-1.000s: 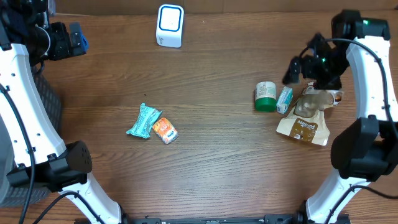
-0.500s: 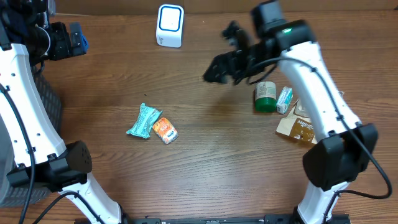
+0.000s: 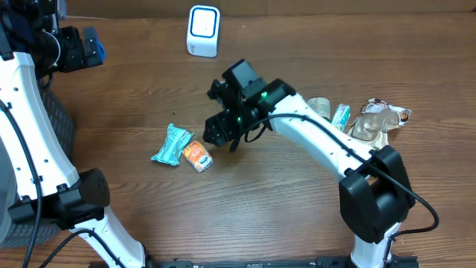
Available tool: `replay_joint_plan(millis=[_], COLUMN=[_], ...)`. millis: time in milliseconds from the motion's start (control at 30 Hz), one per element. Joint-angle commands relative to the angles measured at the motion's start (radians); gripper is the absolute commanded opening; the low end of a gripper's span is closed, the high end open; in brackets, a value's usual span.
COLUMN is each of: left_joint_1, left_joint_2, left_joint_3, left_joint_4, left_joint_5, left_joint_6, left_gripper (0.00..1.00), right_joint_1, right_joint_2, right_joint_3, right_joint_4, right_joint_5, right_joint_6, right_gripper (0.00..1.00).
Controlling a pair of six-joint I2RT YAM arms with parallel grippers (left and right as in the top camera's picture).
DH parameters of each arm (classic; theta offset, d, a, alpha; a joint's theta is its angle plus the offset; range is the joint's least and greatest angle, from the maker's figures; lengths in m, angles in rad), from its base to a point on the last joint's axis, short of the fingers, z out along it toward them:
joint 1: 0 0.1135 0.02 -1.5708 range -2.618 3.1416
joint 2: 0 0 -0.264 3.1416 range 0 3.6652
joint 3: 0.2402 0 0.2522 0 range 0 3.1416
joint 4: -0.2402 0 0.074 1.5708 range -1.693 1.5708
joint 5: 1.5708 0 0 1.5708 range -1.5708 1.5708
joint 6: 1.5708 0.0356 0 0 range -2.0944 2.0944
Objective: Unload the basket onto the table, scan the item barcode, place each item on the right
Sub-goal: 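Move the right gripper to the orange packet and grasp it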
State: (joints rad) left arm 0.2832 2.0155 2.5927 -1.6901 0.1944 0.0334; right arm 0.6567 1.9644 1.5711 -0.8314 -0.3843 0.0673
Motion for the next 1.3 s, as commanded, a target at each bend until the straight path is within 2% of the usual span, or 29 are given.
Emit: replay_joint_plan(millis=[0,233,500,567,667,767,967,1000,1133,1267], left_joint_1=[-0.003,-0.003,-0.003,-0.003,-0.003,-0.003,-0.003,-0.003,-0.003,-0.003], left_joint_2=[-0.013,-0.013,-0.013,-0.013,-0.013,-0.013,-0.013,-0.013,-0.013,-0.013], left_joint_3=[0.014,0.014,0.014,0.014,0.014,0.014,0.014,0.014,0.014,0.014], left_joint_4=[0.001,0.001,0.001,0.001,0.001,0.001,0.001,0.001,0.001,0.001], left_joint_5=[0.001,0.001,0.001,0.001,0.001,0.001,0.001,0.001,0.001,0.001], left_joint_6=[0.012,0.012,0.012,0.012,0.012,0.012,0.012,0.012,0.012,0.012], left_gripper=[1.0,1.0,1.0,1.0,1.0,1.0,1.0,1.0,1.0,1.0], right_joint_1=[0.032,0.056,0.066,0.084,0.103,0.111,0.138,0.14,0.133,0.091], right_joint_2=[-0.015,0.018,0.117,0.13,0.13,0.13,0.14,0.14,0.139,0.122], right_joint_3=[-0.064,-0.176,-0.176,-0.176,-0.176,-0.176,-0.176,-0.176,-0.165,-0.132], right_joint_4=[0.054,0.243,0.303,0.314,0.314,0.314,0.317,0.314,0.29,0.222], right_joint_5=[0.017,0.017,0.016,0.022,0.041,0.043,0.05,0.055,0.036,-0.084], right_joint_6=[0.025,0.098,0.081,0.082,0.082,0.083,0.086,0.086,0.109,0.108], right_gripper=[0.73,0.64,0.63,0.49,0.38,0.32,0.28,0.26,0.04,0.04])
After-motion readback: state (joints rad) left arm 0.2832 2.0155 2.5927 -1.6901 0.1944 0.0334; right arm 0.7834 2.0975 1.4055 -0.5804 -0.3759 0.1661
